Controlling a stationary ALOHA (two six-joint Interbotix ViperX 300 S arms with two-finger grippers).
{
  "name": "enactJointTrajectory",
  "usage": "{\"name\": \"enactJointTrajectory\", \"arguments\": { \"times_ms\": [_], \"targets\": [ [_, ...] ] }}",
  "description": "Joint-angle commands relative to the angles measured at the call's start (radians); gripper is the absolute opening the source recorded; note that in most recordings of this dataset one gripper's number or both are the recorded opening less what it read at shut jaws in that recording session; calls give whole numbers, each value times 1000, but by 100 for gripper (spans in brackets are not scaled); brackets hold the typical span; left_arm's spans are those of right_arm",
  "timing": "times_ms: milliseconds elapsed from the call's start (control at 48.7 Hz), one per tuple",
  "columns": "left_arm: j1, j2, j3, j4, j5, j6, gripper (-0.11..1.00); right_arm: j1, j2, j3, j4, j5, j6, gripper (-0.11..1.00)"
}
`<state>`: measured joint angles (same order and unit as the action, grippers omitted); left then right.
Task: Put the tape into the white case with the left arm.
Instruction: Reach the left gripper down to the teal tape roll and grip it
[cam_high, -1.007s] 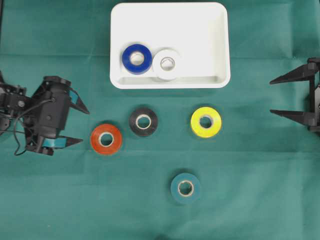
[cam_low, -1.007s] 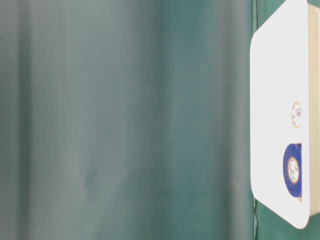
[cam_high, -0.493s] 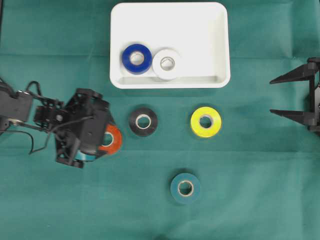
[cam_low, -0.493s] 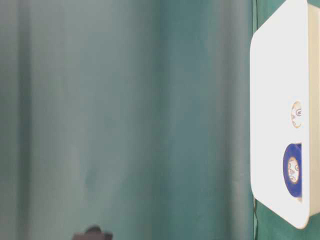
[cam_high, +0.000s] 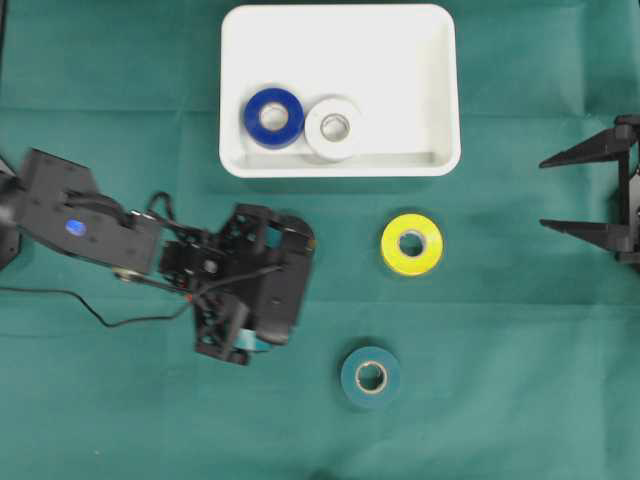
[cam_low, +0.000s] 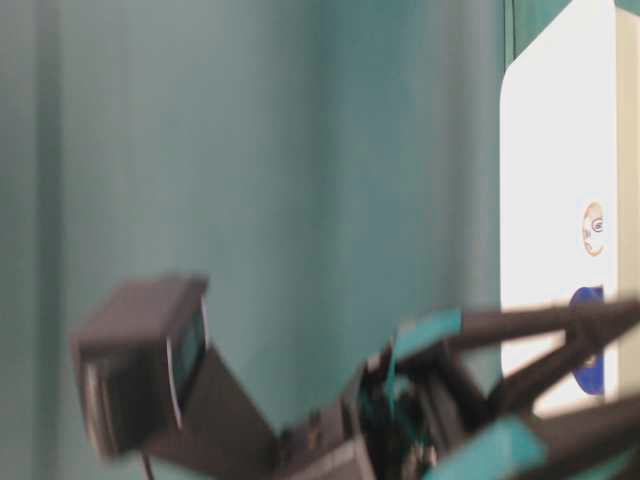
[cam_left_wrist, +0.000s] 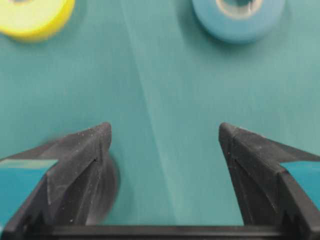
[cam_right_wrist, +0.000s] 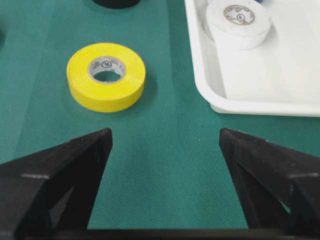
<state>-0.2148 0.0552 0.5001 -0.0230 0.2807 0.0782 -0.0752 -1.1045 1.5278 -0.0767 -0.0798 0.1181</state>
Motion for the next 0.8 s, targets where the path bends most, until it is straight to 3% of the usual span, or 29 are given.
{"name": "enactJointTrajectory", "arguments": {
  "times_ms": [0, 308, 781],
  "targets": [
    [-6, 20, -69, 0, -6, -2, 86, -2, 9, -11, -2, -9, 0, 62],
    [-26, 153, -229, 0, 5, 0, 86, -2, 9, -11, -2, -9, 0, 62],
    [-48, 264, -374, 0, 71, 2, 86, -3, 11, -11, -2, -9, 0, 62]
  ]
}}
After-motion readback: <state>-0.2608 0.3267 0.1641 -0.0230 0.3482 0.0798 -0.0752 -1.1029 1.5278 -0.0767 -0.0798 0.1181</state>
